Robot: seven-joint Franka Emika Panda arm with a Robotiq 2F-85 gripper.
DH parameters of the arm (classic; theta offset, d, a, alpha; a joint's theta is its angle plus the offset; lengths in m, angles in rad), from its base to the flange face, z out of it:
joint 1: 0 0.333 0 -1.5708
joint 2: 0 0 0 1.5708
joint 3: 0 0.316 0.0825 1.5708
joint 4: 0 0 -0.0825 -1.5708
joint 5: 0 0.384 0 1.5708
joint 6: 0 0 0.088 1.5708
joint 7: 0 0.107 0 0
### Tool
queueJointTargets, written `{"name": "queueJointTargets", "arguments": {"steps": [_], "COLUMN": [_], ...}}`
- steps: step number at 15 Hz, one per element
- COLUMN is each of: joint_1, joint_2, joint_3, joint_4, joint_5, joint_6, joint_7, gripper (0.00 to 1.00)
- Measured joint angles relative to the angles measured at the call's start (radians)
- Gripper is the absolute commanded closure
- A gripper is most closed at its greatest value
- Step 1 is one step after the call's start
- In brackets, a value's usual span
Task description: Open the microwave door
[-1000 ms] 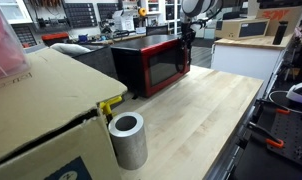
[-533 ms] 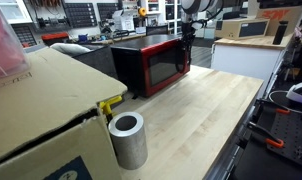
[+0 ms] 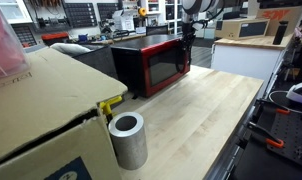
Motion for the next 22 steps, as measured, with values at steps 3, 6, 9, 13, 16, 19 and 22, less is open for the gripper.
{"name": "queueJointTargets", "arguments": {"steps": [3,6,9,13,16,19,22], "joint_1": [0.004,0.015,0.028,0.063,0.084,0.093,0.092], "joint_2": [-0.030,-0.134,-0.248,-0.404,-0.547,-0.718,-0.893], "joint_3": [-0.004,-0.014,-0.016,0.000,0.024,0.038,0.036], "joint_4": [-0.053,-0.191,-0.338,-0.559,-0.706,-0.789,-0.800], "joint_5": [-0.013,-0.029,-0.050,-0.060,-0.067,-0.074,-0.104], "joint_6": [0.040,0.030,0.029,-0.044,-0.120,-0.210,-0.306], "joint_7": [0.014,0.092,0.208,0.227,0.224,0.186,0.126], "gripper": [0.93,0.93,0.44,0.16,0.00,0.00,0.00]}}
